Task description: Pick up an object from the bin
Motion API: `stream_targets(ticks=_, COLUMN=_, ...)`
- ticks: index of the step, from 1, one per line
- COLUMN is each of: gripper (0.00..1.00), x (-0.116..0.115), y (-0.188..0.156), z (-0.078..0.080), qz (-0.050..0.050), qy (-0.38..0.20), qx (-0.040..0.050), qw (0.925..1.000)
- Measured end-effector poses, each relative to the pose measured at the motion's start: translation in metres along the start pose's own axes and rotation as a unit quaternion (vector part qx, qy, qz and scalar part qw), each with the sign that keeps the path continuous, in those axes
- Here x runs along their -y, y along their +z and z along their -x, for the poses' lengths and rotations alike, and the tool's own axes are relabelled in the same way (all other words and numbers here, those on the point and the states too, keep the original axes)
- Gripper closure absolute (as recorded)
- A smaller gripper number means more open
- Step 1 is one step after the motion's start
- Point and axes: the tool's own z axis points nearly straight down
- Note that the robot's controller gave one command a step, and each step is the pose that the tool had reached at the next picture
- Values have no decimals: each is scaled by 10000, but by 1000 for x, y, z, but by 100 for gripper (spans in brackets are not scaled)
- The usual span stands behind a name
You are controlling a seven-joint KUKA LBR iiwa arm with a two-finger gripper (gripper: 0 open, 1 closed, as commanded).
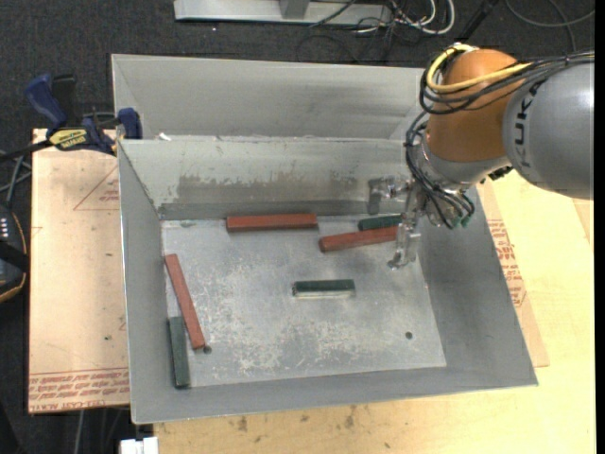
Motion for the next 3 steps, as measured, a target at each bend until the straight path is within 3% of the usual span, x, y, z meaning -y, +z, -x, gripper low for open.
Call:
stream_targets(ticks=1, gripper=0, x=-14, y=-2, z=11, qz=-4, qy=967, qx=27, qw=9953)
stream_targets(ticks=2, gripper=0, x=-11, y=58, z=12, qz=-5, qy=85, qx=17, qw=10000)
stream_targets(ticks=3, gripper=100, x=-34, y=56, z=16, qz=-1, qy=458, qx=25, qw=9989)
